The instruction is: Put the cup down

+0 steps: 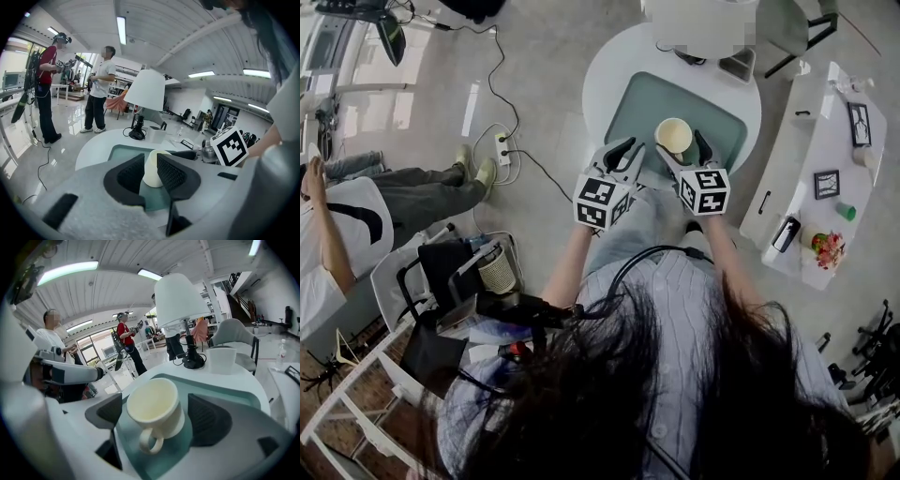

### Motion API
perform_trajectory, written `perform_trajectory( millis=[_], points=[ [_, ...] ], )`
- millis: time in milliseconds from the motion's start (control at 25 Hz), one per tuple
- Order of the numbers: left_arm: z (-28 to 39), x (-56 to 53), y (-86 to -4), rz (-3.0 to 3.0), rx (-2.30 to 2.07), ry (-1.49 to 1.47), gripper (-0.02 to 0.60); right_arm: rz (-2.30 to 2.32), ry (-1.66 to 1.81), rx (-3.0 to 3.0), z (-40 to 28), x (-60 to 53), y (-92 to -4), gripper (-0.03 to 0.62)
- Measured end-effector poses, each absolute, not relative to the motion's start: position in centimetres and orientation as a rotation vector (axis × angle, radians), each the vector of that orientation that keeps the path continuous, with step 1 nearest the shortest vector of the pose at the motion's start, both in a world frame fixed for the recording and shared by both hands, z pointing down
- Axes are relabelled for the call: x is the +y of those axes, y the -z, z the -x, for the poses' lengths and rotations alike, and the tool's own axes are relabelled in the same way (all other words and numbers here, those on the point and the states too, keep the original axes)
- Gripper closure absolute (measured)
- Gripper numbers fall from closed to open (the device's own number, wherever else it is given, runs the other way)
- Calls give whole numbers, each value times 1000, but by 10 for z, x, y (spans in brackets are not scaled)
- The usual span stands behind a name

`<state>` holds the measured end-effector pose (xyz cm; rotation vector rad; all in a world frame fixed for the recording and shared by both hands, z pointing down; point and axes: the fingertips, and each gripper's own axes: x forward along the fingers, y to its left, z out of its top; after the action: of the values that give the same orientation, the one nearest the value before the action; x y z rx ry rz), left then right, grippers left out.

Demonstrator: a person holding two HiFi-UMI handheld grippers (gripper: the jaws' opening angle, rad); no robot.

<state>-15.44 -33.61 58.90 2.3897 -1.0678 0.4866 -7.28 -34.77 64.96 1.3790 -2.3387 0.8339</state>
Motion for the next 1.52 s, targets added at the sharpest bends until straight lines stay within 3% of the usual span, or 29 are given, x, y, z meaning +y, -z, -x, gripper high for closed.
perform_trajectory(
  millis=[920,1200,1520],
  points=[
    [118,-296,-560,-2374,-1220,-412,489,-1260,-853,-2523,35,-306,-566,203],
    [116,-276,-548,-2358,-1332,-403,489,-1205,-812,-2605,24,-280,-549,303],
    [112,-239,-525,-2293,-1461,-298,488,-1151,-761,-2687,11,-247,-527,363]
  ],
)
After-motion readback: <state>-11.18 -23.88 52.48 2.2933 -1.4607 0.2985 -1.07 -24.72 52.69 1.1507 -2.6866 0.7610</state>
